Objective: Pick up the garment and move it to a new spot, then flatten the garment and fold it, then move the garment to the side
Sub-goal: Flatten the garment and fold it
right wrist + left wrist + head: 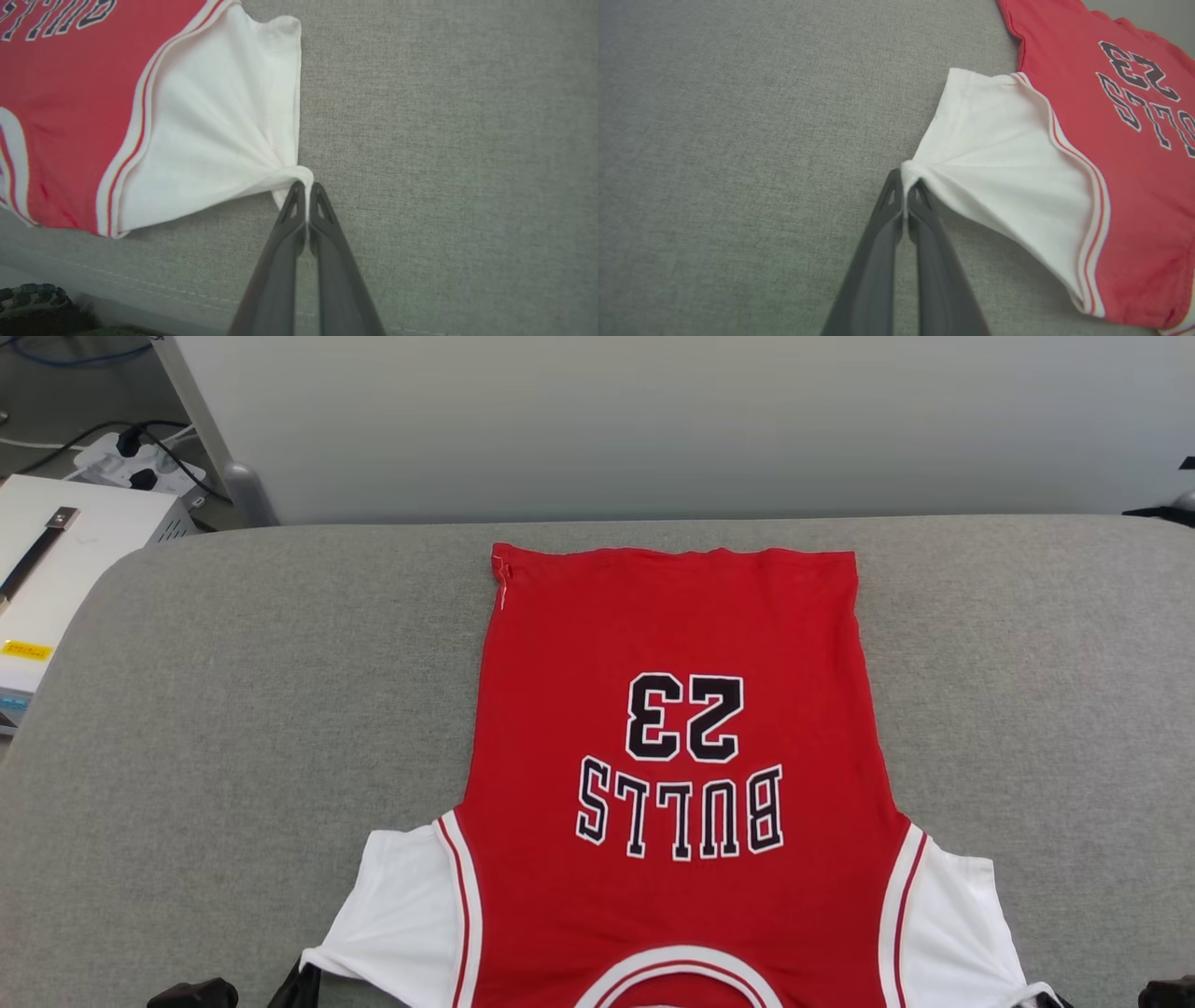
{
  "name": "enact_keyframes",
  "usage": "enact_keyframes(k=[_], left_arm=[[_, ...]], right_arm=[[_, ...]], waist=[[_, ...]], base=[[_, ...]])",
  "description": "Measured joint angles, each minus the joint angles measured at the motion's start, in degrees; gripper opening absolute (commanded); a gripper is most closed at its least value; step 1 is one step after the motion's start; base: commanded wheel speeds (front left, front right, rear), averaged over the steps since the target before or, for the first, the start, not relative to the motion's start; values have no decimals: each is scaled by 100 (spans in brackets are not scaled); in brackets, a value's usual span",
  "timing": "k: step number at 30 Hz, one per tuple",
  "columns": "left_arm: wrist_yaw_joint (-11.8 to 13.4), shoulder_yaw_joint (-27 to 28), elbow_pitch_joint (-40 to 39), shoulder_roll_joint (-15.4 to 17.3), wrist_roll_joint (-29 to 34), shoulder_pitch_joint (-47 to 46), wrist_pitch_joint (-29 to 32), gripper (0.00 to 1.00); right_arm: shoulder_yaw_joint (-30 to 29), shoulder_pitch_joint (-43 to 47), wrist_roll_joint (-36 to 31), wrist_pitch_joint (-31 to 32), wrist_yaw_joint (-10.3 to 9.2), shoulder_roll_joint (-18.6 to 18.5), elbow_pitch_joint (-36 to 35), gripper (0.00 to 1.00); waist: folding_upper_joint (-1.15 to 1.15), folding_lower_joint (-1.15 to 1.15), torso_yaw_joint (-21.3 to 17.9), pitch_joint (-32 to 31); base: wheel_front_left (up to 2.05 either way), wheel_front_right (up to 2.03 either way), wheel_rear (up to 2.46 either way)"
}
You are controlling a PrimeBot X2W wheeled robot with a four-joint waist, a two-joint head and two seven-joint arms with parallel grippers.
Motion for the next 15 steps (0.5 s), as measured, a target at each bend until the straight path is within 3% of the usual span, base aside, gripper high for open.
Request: enact_keyframes(k=[1, 3, 4, 5, 15], left_arm=[[-5, 1, -20, -3, 10, 0, 0, 0], [-13, -16, -76, -16, 65, -3, 0, 0], [-13, -22, -102, -32, 81, -4, 0, 0], [-13, -27, -126, -48, 122, -8, 0, 0], [-14, 133, -463, -186, 350, -151, 0, 0]], right_arm=[[-41, -1, -42, 58, 0, 24, -54, 0], [-175, -3, -134, 165, 0, 75, -179, 45], [-219, -4, -156, 221, 0, 86, -219, 52], [-248, -7, -162, 309, 0, 97, -281, 100], [-768, -477, -143, 776, -1, -168, -1402, 100]], waist=[[0, 0, 3, 15], [0, 0, 11, 53], [0, 0, 15, 69], [0, 0, 19, 88], [0, 0, 85, 304]], base=[[0, 0, 0], [0, 0, 0], [0, 0, 0], [0, 0, 0], [0, 0, 0]])
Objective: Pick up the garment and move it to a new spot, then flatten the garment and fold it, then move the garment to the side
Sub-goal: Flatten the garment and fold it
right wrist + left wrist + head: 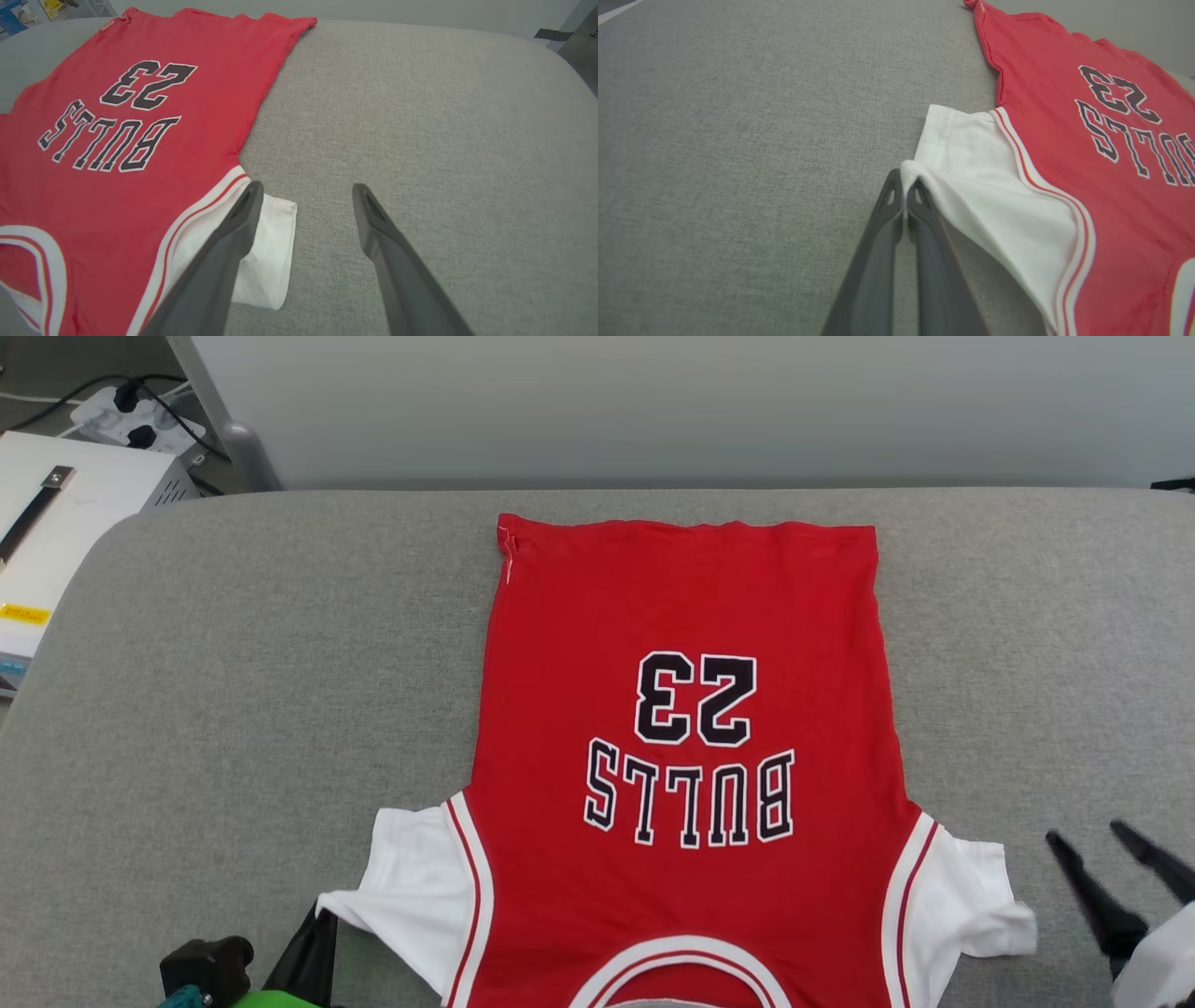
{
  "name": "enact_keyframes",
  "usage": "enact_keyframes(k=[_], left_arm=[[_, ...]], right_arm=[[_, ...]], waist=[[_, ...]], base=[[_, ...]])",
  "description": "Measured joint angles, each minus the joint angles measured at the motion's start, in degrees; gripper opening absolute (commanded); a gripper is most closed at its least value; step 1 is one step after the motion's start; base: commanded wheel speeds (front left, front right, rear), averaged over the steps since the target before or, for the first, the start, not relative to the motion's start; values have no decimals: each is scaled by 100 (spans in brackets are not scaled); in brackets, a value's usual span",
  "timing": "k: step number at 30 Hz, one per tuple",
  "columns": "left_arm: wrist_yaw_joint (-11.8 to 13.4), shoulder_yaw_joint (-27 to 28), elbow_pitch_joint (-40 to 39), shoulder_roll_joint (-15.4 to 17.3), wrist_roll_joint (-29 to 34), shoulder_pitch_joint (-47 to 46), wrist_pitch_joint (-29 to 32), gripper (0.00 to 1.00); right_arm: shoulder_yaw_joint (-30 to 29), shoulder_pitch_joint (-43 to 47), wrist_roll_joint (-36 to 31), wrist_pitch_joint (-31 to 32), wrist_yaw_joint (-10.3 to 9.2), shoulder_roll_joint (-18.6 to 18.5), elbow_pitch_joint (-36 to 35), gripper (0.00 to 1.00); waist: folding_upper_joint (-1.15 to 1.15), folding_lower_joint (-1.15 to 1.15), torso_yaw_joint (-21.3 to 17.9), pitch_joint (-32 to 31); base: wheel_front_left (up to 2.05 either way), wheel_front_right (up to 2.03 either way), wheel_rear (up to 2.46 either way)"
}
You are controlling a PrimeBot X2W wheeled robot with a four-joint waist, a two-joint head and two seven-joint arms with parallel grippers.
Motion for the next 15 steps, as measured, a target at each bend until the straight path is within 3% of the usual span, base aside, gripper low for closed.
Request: enact_keyframes(k=[9, 15], left_arm=[[1, 19, -627, -146, 319, -431, 0, 0], [-44, -64, -976, -383, 470, -728, 0, 0]], right_arm=[[-905, -1967, -70, 455, 0, -413, -646, 100], [-546, -3726, -113, 1460, 0, -914, -319, 100]], waist=[[0, 0, 227, 514], [0, 0, 438, 1007]], base=[[0, 0, 0], [0, 0, 0]])
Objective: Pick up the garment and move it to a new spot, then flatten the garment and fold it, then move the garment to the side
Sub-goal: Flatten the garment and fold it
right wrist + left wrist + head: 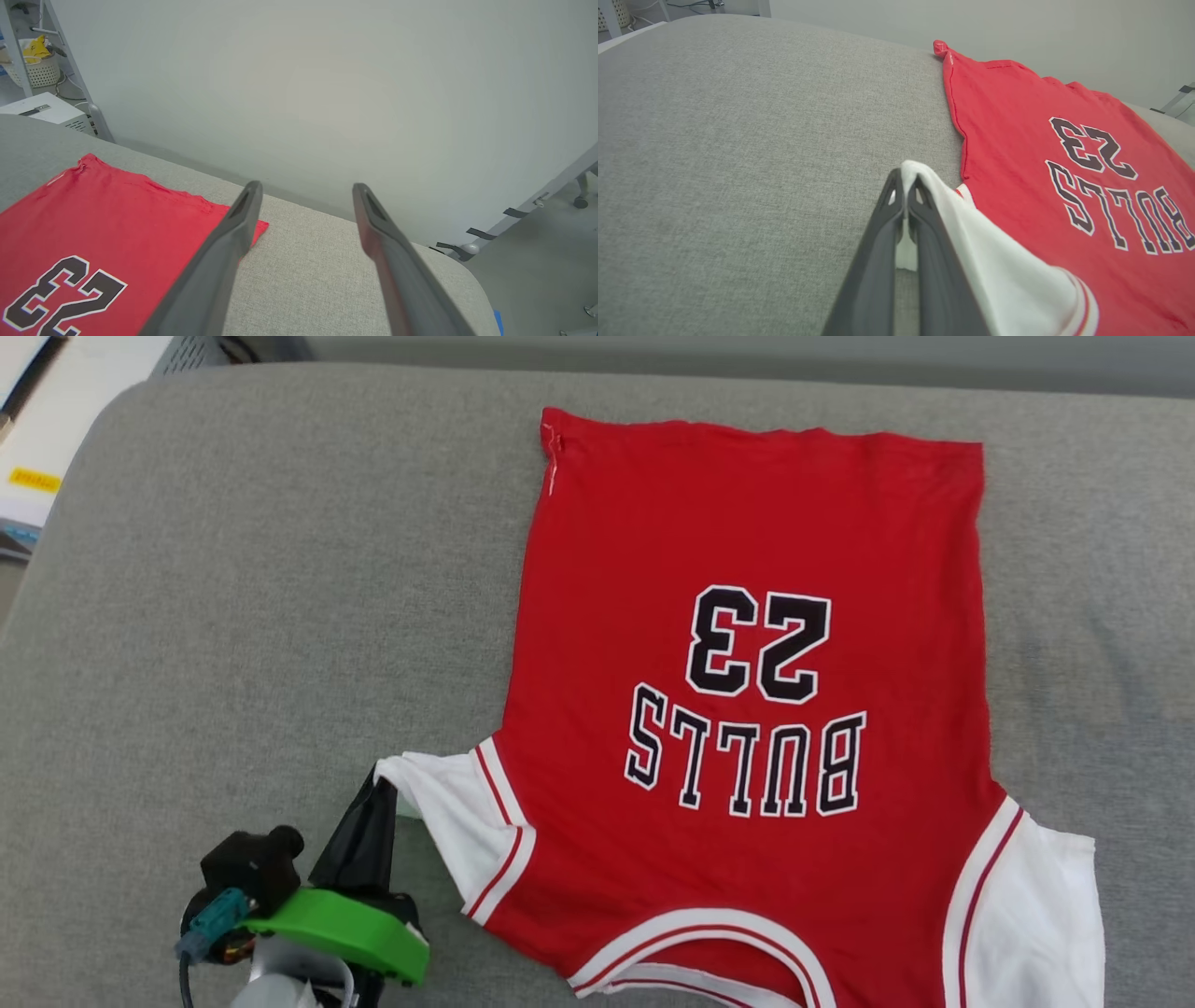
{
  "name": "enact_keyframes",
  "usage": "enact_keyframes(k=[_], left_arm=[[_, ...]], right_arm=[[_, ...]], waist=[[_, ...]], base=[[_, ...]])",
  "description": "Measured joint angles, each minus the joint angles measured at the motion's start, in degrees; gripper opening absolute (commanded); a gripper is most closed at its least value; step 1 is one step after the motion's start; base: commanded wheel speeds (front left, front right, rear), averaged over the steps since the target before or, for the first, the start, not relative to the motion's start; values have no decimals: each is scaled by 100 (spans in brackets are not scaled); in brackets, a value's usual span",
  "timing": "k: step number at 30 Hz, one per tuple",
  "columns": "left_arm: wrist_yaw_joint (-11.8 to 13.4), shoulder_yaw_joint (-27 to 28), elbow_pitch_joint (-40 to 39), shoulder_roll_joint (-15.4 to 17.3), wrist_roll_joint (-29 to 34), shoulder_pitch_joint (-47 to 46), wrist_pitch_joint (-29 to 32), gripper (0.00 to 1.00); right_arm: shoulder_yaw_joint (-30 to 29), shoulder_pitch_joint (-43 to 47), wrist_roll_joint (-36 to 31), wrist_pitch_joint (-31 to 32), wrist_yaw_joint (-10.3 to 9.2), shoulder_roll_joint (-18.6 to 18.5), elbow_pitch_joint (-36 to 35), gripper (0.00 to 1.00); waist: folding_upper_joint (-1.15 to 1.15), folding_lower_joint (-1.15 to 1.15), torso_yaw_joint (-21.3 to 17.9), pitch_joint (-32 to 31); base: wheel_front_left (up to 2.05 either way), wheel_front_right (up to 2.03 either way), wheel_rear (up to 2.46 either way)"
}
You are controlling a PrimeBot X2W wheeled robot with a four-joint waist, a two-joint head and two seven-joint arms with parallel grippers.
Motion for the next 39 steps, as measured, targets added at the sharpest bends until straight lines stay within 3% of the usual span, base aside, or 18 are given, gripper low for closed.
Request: enact_keyframes(k=[5, 10, 14, 24, 30, 31, 32, 33, 39], left_arm=[[-78, -56, -138, -153, 218, -245, 0, 0], [-176, -93, -308, -332, 341, -475, 0, 0], [-241, -133, -471, -494, 489, -642, 0, 0], [-352, -153, -727, -791, 624, -801, 0, 0], [-386, -118, -682, -828, 666, -816, 0, 0], [-394, -107, -664, -828, 672, -816, 0, 0], [-401, -91, -653, -829, 689, -815, 0, 0], [-401, -77, -637, -831, 704, -816, 0, 0], [-404, 63, -552, -835, 773, -798, 0, 0]], right_arm=[[642, -1317, 219, 1424, 0, -123, 727, 100], [1155, -2521, 397, 3231, 0, -29, 1818, 100], [1376, -3165, 113, 3919, 0, 46, 2358, 100], [1339, -3563, -343, 4185, -1, 436, 3405, 100], [1283, -3552, -397, 4151, -2, 365, 3532, 100], [1250, -3551, -394, 4129, -2, 357, 3543, 44], [1222, -3550, -393, 4092, -2, 356, 3555, 34], [1203, -3541, -393, 4051, -2, 352, 3579, 0], [1367, -3427, -413, 3667, -1, 412, 3585, 0]], waist=[[0, 1, 210, 423], [0, 1, 443, 853], [0, 2, 664, 1156], [0, 1, 1167, 1816], [0, 0, 1376, 2006], [0, 0, 1397, 2010], [0, 0, 1403, 2002], [0, 0, 1406, 1986], [0, 0, 1345, 1787]], base=[[0, 0, 0], [0, 0, 0], [0, 0, 0], [0, 0, 0], [0, 0, 0], [0, 0, 0], [0, 0, 0], [0, 0, 0], [0, 0, 0]])
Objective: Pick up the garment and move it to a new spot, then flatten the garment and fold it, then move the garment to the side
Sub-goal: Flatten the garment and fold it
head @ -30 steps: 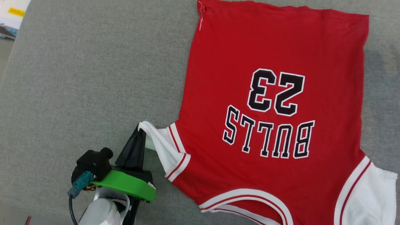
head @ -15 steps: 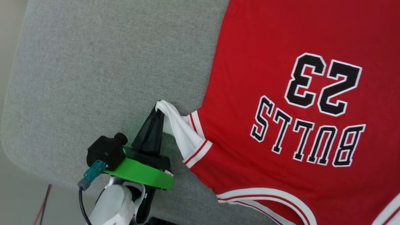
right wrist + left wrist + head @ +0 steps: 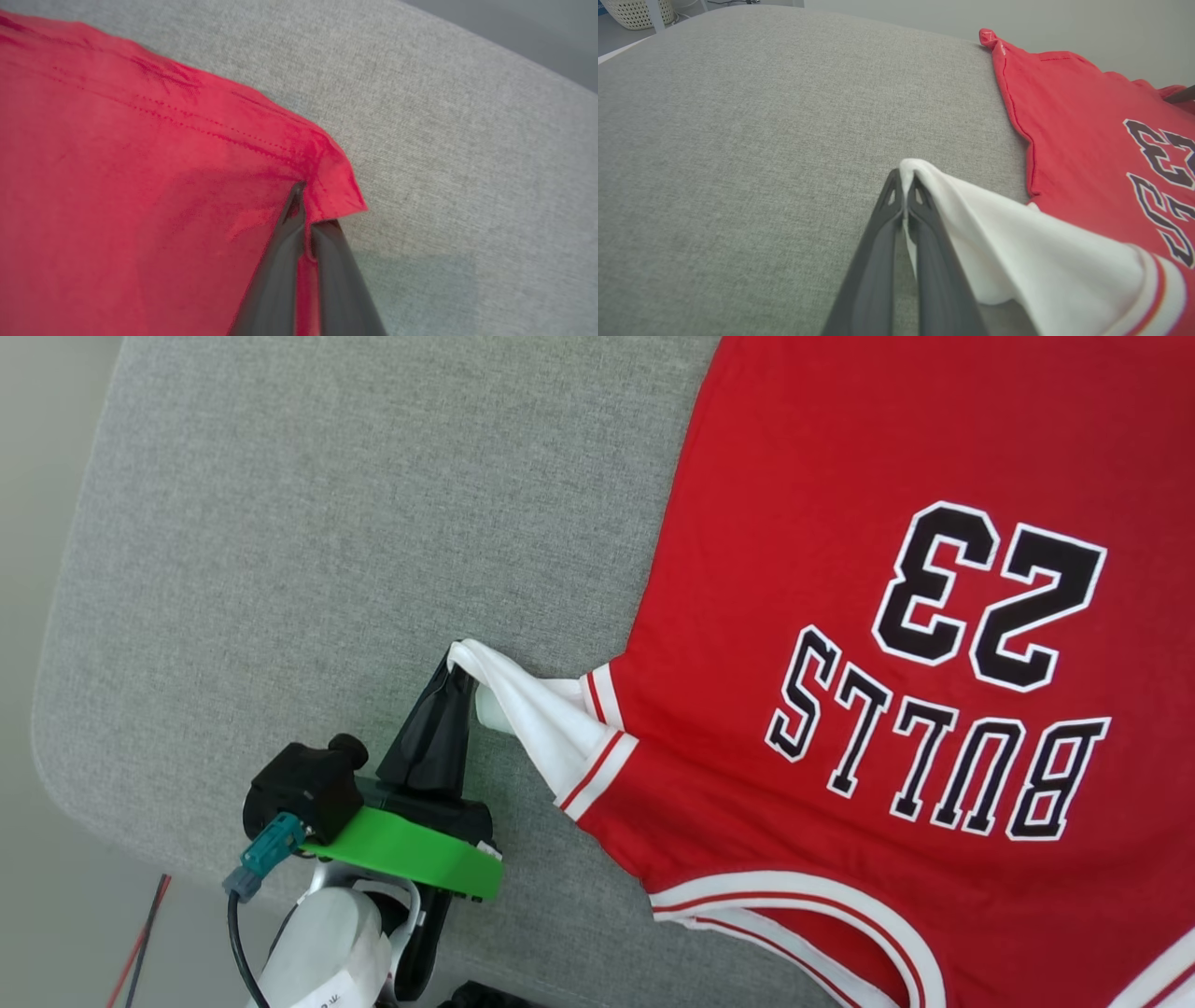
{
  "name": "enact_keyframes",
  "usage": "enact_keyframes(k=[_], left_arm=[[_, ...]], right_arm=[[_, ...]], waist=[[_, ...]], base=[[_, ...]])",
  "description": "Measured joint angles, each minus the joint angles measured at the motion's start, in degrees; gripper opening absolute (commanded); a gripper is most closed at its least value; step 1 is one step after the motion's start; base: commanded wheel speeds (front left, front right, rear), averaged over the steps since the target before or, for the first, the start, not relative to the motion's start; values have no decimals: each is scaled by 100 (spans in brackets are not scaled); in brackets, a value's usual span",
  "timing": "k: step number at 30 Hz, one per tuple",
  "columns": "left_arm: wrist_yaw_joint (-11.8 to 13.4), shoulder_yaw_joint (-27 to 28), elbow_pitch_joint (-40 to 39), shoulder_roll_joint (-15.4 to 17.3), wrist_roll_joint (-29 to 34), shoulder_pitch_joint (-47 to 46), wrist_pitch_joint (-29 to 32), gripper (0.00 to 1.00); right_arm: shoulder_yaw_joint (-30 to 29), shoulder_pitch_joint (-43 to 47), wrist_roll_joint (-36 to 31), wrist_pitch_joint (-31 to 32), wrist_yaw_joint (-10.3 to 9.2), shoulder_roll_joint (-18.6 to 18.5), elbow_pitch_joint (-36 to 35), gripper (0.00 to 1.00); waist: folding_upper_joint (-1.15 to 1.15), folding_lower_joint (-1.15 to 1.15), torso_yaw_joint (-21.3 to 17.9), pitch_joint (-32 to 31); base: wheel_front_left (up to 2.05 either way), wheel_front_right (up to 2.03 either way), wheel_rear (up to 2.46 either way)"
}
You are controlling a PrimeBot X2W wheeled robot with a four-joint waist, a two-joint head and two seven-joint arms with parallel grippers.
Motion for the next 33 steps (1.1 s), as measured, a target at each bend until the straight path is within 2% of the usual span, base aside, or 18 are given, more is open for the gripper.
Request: enact_keyframes(k=[4, 9, 12, 19, 25, 30, 33], left_arm=[[-5, 63, 66, 1, 25, 67, 0, 0], [-7, 174, 218, 18, 44, 321, 0, 0], [-7, 230, 264, 30, 55, 482, 0, 0], [-7, 335, 465, 87, 76, 762, 0, 0], [-5, 500, 588, 183, 75, 1012, 0, 0], [-4, 575, 612, 205, 74, 1224, 0, 0], [-4, 584, 634, 227, 74, 1299, 0, 0]], right_arm=[[172, 187, 188, -436, -1, -20, -51, 0], [520, 525, 610, -909, 0, -268, -333, 0], [699, 799, 875, -1104, 0, -489, -600, 0], [842, 2135, 1544, -1614, 0, -1234, -1430, 0], [470, 3509, 1778, -2051, 0, -1518, -1942, 0], [-90, 4895, 1859, -2262, 0, -1469, -2247, 0], [-519, 5691, 1856, -2290, 0, -1301, -2396, 0]], waist=[[0, 0, -69, -231], [0, 0, -168, -629], [0, 0, -239, -868], [0, -1, -465, -1461], [0, -1, -740, -1863], [0, -1, -1006, -2154], [0, -1, -1143, -2307]], base=[[0, 0, 0], [0, 0, 0], [0, 0, 0], [0, 0, 0], [0, 0, 0], [0, 0, 0], [0, 0, 0]])
